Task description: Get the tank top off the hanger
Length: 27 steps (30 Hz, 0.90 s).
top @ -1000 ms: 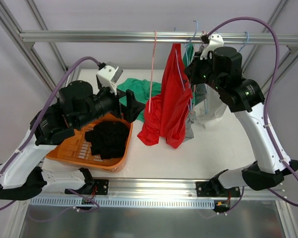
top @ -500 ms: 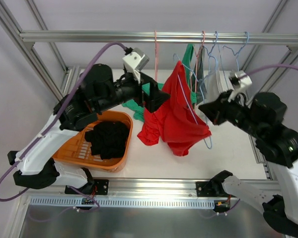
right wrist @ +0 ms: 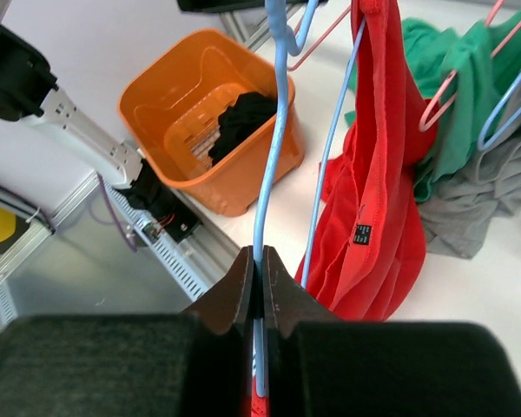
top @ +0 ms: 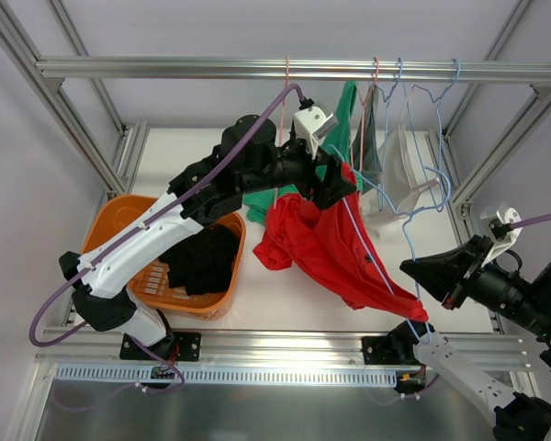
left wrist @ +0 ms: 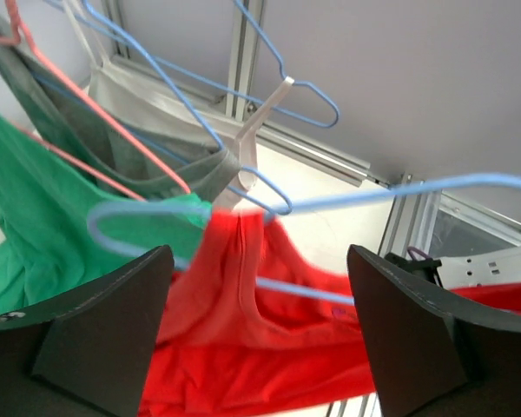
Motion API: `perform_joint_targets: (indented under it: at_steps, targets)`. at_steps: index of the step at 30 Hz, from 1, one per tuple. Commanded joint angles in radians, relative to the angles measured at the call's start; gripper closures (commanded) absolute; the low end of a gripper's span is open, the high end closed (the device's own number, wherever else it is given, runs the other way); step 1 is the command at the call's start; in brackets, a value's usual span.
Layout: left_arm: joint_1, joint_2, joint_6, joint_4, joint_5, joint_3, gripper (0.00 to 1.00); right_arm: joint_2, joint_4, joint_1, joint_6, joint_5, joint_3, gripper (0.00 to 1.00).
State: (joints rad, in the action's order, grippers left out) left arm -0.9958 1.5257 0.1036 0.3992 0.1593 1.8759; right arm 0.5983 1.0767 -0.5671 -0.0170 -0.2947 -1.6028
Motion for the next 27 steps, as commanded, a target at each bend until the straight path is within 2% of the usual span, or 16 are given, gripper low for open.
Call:
perform_joint_targets:
  at_steps: [1, 5, 6, 8, 10, 16, 17, 19, 20, 21, 25, 26, 27]
  targets:
    - [-0.01, 0.005, -0.024, -0.112, 0.043, 0.012, 0.19, -0.011, 0.009, 0.001, -0.035, -0.084, -0.042, 1.0]
    - [-0.012, 0.024, -0.03, -0.118, 0.029, 0.008, 0.49, -0.014, 0.026, 0.0, -0.035, -0.089, -0.086, 1.0]
    - [-0.012, 0.022, -0.028, -0.12, 0.02, 0.006, 0.63, -0.012, 0.032, -0.001, -0.034, -0.083, -0.094, 1.0]
    - [-0.012, 0.014, -0.031, -0.123, 0.02, -0.007, 0.66, -0.005, 0.046, 0.001, -0.023, -0.061, -0.108, 1.0]
    - [-0.012, 0.005, -0.031, -0.125, 0.017, -0.018, 0.55, -0.002, 0.048, -0.001, -0.02, -0.055, -0.118, 1.0]
    - [-0.012, -0.007, -0.042, -0.134, 0.023, -0.044, 0.59, 0.011, 0.045, 0.0, -0.02, -0.069, -0.137, 1.0]
    - [-0.012, -0.001, -0.044, -0.134, 0.026, -0.04, 0.68, 0.012, 0.045, 0.001, -0.02, -0.072, -0.14, 1.0]
    - [-0.012, 0.008, -0.036, -0.138, 0.022, -0.034, 0.78, 0.014, 0.042, 0.0, -0.021, -0.081, -0.146, 1.0]
    - [-0.012, 0.016, -0.033, -0.14, 0.017, -0.023, 0.93, 0.014, 0.04, 0.001, -0.021, -0.083, -0.146, 1.0]
    - [-0.012, 0.019, -0.031, -0.14, 0.013, -0.018, 0.99, 0.014, 0.042, 0.001, -0.018, -0.083, -0.146, 1.0]
    - [-0.014, 0.008, 0.007, -0.143, -0.094, -0.006, 1.0, 0.001, 0.074, 0.0, 0.05, -0.075, -0.128, 1.0]
    - [-0.015, -0.005, 0.018, -0.143, -0.137, -0.008, 1.0, 0.0, 0.113, 0.001, 0.077, -0.081, -0.108, 1.0]
    - [-0.015, -0.013, 0.028, -0.145, -0.243, -0.009, 1.0, -0.003, 0.13, 0.001, 0.104, -0.086, -0.092, 1.0]
